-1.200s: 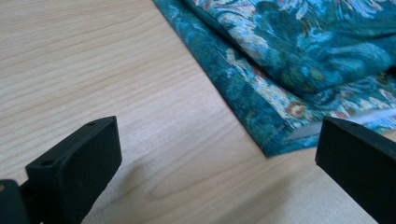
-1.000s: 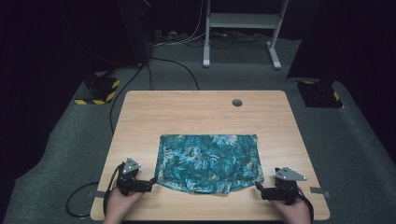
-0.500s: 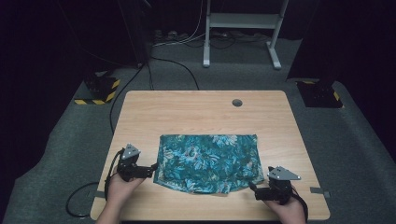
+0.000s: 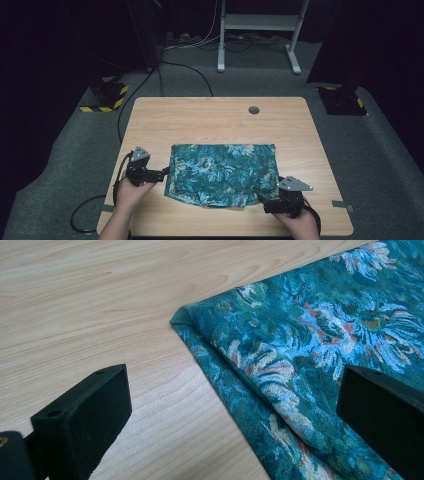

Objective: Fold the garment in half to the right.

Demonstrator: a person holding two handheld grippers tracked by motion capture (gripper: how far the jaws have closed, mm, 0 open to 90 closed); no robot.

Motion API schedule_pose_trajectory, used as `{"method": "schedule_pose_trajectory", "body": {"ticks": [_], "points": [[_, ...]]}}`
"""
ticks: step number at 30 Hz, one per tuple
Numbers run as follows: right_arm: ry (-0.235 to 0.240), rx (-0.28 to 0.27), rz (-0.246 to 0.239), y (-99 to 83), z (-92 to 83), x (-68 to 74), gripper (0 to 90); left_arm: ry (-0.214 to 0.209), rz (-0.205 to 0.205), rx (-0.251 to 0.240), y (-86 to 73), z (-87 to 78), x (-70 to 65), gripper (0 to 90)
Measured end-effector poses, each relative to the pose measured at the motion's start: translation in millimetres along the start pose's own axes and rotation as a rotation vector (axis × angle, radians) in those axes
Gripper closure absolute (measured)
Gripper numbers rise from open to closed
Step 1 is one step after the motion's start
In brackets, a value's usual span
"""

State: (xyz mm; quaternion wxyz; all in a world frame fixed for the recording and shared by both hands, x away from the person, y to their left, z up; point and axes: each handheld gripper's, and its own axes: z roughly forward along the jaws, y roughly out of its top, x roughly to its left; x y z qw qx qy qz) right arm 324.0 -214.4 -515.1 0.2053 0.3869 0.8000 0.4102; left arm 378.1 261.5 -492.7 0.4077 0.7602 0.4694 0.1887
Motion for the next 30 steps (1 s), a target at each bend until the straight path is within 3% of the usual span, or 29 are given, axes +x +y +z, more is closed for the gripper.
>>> {"method": "schedule_pose_trajectory", "body": {"ticks": [30], "points": [[0.140,-0.025,-0.048,42.4,39.4,69.0,0.0,-0.031,-0.029,-0.022,21.5,25.6,22.2,1.5]]}}
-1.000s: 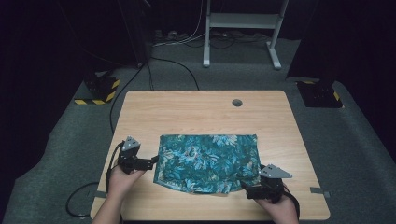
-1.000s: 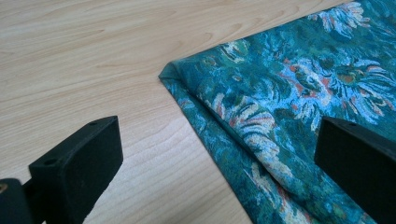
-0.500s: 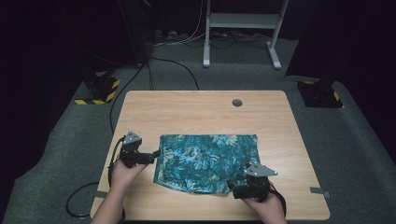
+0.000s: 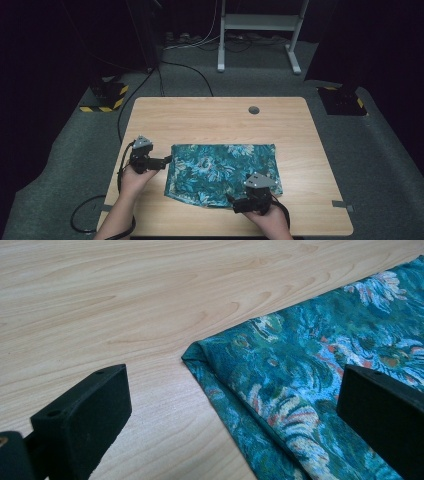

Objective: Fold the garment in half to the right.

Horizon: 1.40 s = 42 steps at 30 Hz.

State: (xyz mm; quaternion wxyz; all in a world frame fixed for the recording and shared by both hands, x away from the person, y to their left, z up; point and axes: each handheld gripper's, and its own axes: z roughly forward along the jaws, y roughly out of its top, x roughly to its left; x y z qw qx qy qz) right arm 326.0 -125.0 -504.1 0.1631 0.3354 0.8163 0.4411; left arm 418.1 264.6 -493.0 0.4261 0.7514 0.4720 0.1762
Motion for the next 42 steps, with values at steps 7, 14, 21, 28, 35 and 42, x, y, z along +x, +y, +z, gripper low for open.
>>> {"method": "schedule_pose_trajectory", "body": {"ticks": [7,14,21,28,35,42], "points": [[0.029,-0.009,-0.013,10.6,10.9,14.4,0.0,-0.011,0.000,0.009,5.4,12.5,3.0,1.5],[0.062,-0.009,-0.027,20.1,24.5,29.8,0.0,-0.019,-0.012,0.010,11.2,22.1,5.2,1.6],[0.088,-0.006,-0.040,27.4,37.6,42.1,0.1,-0.016,-0.012,0.010,16.0,26.8,8.4,1.7],[0.113,-0.008,-0.062,37.4,48.4,55.1,0.0,-0.021,-0.027,0.015,19.2,35.3,10.0,2.0],[0.130,0.001,-0.078,42.4,60.2,64.1,0.1,-0.021,-0.024,0.029,23.8,43.8,10.7,2.6],[0.146,0.009,-0.084,48.9,74.2,76.0,0.1,-0.040,-0.038,0.032,26.4,53.4,14.9,6.0]]}}
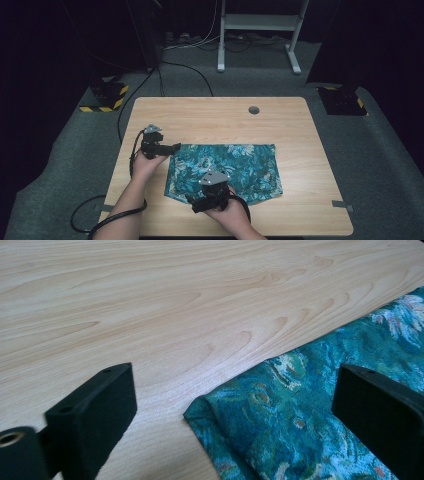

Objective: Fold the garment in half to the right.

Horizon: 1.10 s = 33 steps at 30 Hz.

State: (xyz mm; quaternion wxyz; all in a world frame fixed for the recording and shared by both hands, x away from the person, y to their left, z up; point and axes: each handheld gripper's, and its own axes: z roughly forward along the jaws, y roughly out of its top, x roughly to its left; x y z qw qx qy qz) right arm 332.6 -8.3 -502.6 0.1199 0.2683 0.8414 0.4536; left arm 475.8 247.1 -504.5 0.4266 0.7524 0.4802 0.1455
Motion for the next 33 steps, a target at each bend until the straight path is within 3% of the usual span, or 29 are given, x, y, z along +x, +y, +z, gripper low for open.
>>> {"method": "schedule_pose_trajectory", "body": {"ticks": [10,14,20,27,33], "points": [[0.022,0.020,-0.005,6.3,23.0,13.9,0.2,-0.008,-0.023,0.020,-6.6,17.6,-1.2,6.7],[0.033,0.032,0.000,6.3,30.1,16.8,0.2,0.007,-0.032,0.031,-8.9,22.1,-0.9,7.8],[0.038,0.050,0.032,6.6,43.3,17.1,1.2,0.038,-0.077,0.043,-14.5,25.7,4.2,14.9],[0.015,0.057,0.023,5.1,54.5,23.5,7.0,0.072,-0.058,0.048,-21.4,28.0,2.6,26.4],[-0.016,0.062,0.013,2.1,60.4,29.1,17.9,0.125,-0.042,0.038,-23.8,27.4,-2.6,38.8]]}}
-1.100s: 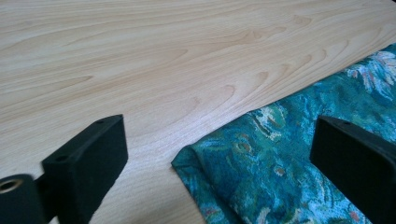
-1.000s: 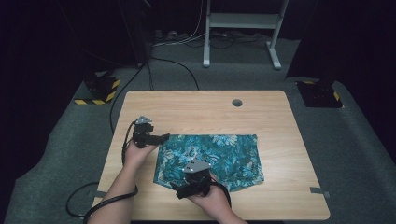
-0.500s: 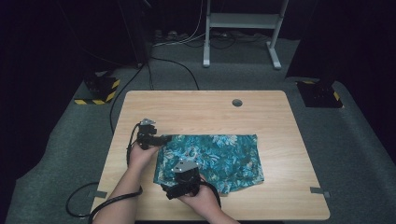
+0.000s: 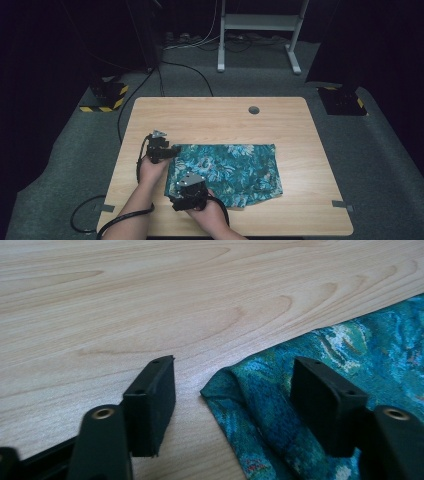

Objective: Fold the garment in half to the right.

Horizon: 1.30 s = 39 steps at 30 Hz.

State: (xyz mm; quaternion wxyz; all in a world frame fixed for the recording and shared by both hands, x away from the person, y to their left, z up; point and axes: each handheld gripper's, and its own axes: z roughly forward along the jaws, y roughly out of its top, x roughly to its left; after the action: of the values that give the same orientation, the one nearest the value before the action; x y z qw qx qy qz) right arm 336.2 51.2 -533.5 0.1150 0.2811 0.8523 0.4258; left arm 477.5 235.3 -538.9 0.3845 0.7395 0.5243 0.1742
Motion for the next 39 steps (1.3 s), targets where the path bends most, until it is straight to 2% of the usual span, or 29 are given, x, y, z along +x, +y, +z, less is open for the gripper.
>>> {"method": "schedule_pose_trajectory", "body": {"ticks": [7,12,18,22,26,35,39], "points": [[-0.045,0.010,-0.005,0.1,8.3,7.1,27.8,0.045,0.031,0.002,-0.4,1.3,-8.7,49.3],[-0.068,0.013,-0.027,2.0,12.7,11.2,35.9,0.054,0.024,0.007,0.4,1.2,-10.0,55.5],[-0.087,0.048,-0.063,0.7,20.1,15.4,39.1,0.058,0.025,-0.001,-1.3,1.0,-12.2,60.5],[-0.088,0.042,-0.077,1.3,21.5,17.3,43.0,0.058,0.019,-0.002,-1.7,0.9,-12.6,63.3],[-0.083,0.042,-0.038,0.6,21.0,15.7,50.2,0.055,0.014,-0.007,-2.6,0.8,-14.3,67.3],[-0.123,0.031,-0.015,-1.3,18.0,11.3,71.5,0.065,0.011,-0.016,-4.3,1.6,-19.2,76.1],[-0.140,0.029,-0.011,-2.0,17.3,11.3,75.9,0.070,-0.003,-0.014,-4.3,1.5,-20.4,77.7]]}}
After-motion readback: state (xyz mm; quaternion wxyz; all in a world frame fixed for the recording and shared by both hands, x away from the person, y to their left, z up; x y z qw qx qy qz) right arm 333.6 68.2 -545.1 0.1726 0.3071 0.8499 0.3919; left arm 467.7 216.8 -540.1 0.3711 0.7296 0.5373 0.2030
